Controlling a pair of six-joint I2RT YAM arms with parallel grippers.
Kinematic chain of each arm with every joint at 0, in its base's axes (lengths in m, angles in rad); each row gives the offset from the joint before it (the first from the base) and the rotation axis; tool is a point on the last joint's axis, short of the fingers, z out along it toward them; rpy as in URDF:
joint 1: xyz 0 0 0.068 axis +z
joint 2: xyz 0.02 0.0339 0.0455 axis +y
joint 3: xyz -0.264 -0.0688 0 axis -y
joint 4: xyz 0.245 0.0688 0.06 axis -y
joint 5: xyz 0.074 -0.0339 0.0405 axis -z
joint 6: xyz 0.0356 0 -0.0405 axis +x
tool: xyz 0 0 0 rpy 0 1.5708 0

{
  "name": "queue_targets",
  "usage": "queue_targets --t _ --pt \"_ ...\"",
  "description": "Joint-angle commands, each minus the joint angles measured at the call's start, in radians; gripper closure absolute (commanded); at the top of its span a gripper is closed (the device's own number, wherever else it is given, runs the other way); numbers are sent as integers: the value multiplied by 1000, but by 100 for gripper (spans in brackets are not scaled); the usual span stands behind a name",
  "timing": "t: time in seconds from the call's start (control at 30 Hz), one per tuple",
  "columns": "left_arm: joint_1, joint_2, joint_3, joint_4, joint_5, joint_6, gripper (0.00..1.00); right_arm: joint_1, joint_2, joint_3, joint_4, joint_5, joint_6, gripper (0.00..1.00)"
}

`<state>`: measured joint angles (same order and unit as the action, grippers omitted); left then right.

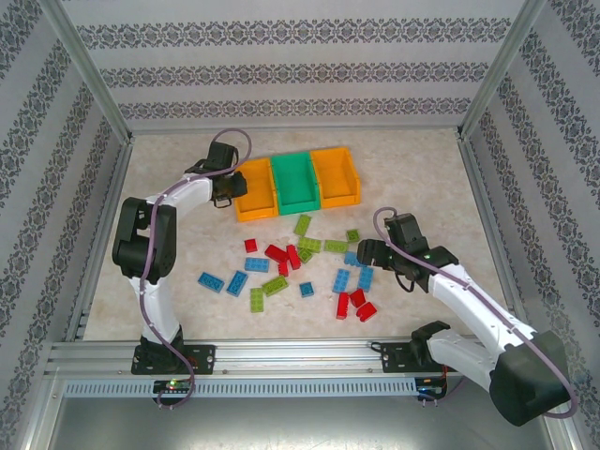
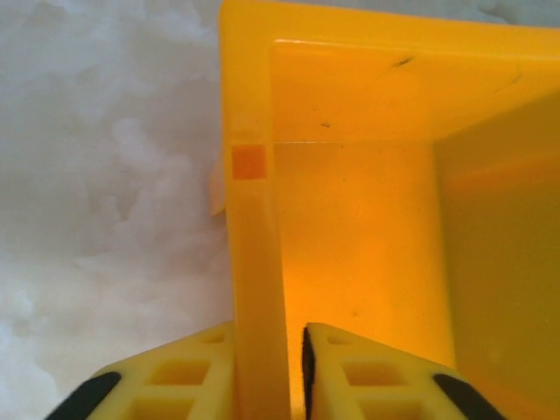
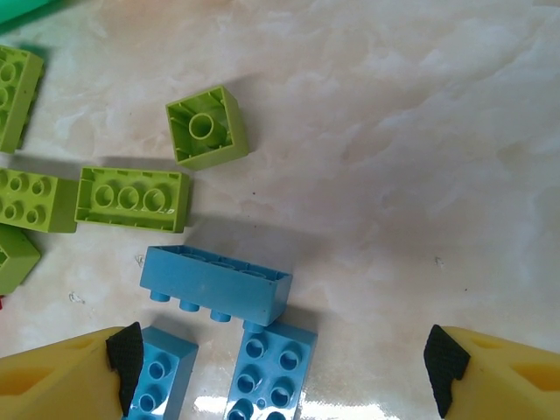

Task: Sort the legos into containers by color

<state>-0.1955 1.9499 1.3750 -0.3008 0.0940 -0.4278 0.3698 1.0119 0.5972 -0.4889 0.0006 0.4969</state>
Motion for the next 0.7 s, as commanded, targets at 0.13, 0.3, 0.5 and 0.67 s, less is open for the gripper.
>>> queue_targets --t 0.13,0.3,0.5,0.67 --pt "-19 -148 -98 77 -65 -5 39 59 68 51 -40 14 -25 19" --pt "-47 -305 -215 107 -100 7 23 197 42 43 -97 104 -15 22" --pt "-106 -471 -348 111 -94 18 13 305 -54 -19 -132 121 43 28" --pt "-166 -599 -451 122 -67 7 10 387 -97 -43 -213 160 121 30"
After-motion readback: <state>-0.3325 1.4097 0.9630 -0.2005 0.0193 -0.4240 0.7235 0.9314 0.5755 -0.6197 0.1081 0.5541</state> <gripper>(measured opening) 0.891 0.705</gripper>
